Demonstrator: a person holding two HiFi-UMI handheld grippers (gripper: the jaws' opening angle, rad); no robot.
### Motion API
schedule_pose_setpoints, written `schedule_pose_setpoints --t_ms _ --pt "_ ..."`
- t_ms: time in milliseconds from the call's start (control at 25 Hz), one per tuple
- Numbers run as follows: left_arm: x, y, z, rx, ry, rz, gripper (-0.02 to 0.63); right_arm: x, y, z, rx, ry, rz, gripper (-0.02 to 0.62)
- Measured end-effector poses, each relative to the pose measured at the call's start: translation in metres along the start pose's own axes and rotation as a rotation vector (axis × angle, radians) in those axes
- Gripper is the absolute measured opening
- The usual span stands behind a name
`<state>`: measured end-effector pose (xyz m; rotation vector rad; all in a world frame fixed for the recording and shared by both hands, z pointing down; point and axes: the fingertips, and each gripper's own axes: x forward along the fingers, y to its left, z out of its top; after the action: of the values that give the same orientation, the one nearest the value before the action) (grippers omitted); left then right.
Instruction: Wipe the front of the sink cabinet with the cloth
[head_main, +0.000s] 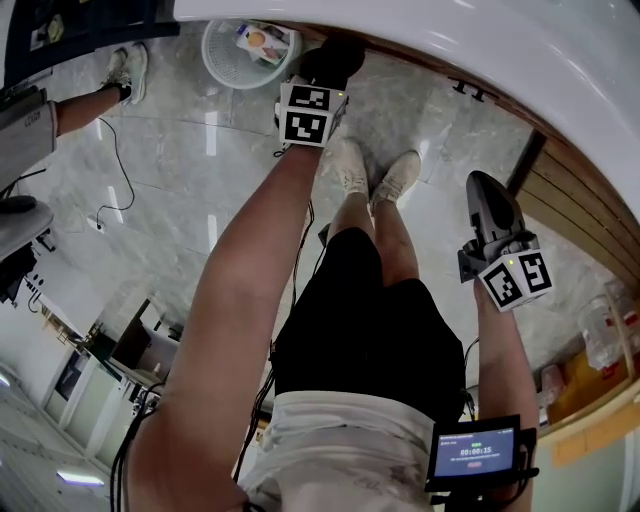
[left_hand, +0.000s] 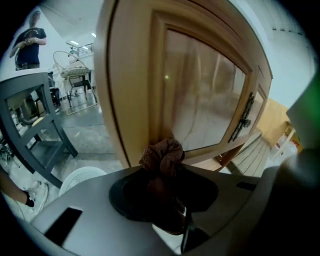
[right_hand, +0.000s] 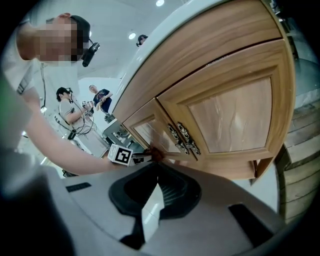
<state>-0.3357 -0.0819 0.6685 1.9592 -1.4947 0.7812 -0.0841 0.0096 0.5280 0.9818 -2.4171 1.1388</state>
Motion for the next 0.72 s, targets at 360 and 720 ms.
schedule_pose_setpoints --t_ms 360,720 --pt "0.0 0.067 -0.028 0.13 0.124 0.099 0.124 0.008 0.014 -0.001 -0.018 0.006 0.024 0.012" --pt "0.018 0.037 -0.032 0.154 0.147 0.034 0.124 -0.005 0.001 -0.001 0.049 -0.034 -0.003 0.012"
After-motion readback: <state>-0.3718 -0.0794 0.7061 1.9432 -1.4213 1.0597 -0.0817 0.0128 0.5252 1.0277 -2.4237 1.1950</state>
